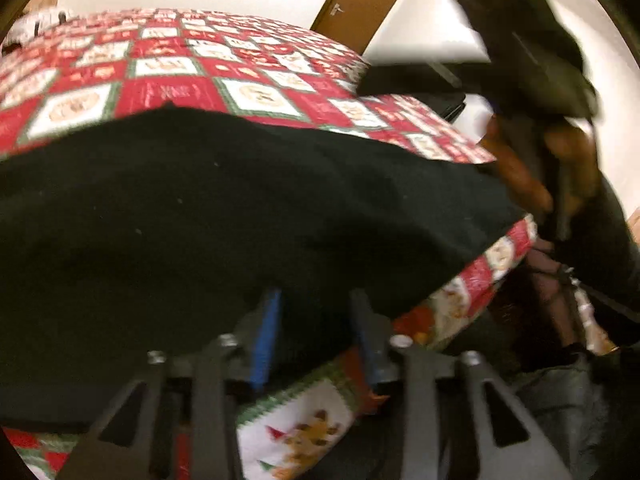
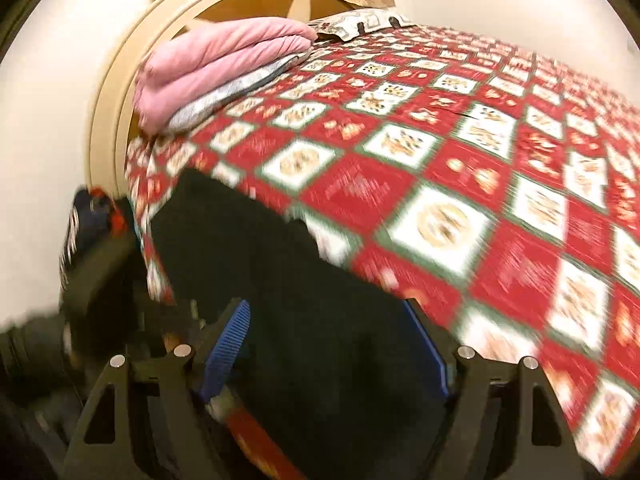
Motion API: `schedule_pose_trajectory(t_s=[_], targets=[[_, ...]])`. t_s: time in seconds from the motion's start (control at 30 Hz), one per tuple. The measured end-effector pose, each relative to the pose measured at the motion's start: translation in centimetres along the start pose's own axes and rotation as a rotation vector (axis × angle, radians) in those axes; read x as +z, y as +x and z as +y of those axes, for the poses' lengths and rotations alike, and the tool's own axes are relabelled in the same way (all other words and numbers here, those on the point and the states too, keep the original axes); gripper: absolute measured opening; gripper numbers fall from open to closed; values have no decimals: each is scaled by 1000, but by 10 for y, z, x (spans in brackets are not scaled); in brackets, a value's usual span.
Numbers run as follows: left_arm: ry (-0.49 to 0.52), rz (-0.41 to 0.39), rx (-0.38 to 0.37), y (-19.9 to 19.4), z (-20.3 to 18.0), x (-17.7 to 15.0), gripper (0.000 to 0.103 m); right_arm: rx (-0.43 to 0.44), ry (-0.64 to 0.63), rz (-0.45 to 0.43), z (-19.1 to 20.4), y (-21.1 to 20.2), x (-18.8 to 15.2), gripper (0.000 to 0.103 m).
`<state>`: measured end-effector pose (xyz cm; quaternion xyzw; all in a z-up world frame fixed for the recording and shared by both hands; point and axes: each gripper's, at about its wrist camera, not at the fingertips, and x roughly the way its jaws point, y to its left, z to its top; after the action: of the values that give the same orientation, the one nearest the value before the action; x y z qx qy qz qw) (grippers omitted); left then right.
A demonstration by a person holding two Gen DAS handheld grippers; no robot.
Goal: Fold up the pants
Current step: 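Open the right gripper and lift it away from the folded pants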
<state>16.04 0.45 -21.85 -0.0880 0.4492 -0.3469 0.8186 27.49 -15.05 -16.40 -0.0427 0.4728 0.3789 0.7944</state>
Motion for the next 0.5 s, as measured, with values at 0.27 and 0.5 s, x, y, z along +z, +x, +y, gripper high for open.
schedule_pose_trajectory(t_s=[0.27,0.5], targets=[[16,6,-33,-8,-1,-6,45,170,225,100,-11,76,49,35],[77,-102,55,-31,-3,-1,68,202,271,175,-14,105,50,35]])
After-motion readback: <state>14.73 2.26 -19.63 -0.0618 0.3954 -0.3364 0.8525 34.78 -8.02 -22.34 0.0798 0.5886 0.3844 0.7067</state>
